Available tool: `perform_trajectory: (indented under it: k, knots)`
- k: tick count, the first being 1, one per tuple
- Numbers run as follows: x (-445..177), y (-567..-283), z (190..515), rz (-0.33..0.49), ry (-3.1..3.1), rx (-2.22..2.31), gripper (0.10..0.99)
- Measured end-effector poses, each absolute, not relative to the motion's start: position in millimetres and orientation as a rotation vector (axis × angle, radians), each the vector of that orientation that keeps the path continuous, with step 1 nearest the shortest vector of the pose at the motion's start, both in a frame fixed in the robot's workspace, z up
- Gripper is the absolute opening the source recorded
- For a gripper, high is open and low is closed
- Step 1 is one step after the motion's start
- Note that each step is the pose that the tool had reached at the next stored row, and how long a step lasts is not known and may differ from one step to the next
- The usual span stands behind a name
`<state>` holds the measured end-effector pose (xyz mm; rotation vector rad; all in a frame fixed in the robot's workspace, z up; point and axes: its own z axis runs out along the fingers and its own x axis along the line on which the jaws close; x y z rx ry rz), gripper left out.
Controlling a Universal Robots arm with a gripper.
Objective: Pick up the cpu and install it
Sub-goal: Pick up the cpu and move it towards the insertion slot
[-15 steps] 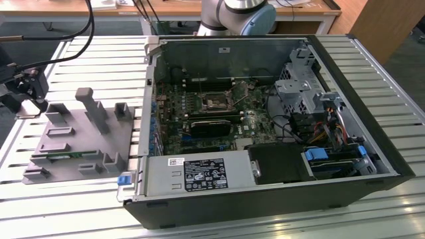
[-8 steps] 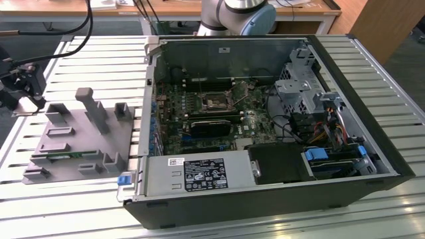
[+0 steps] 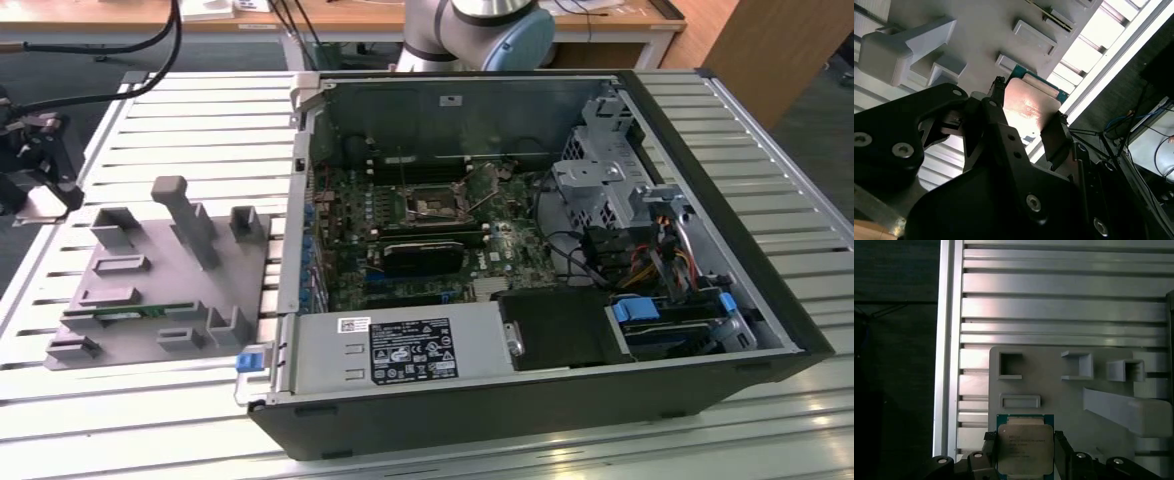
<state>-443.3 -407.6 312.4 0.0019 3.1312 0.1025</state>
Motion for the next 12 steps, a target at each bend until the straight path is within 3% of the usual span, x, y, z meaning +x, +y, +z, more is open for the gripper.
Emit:
perform_trajectory:
  k: [12]
  knots:
    - [-443.3, -407.0, 337.5, 0.102, 3.131, 0.002, 0.541]
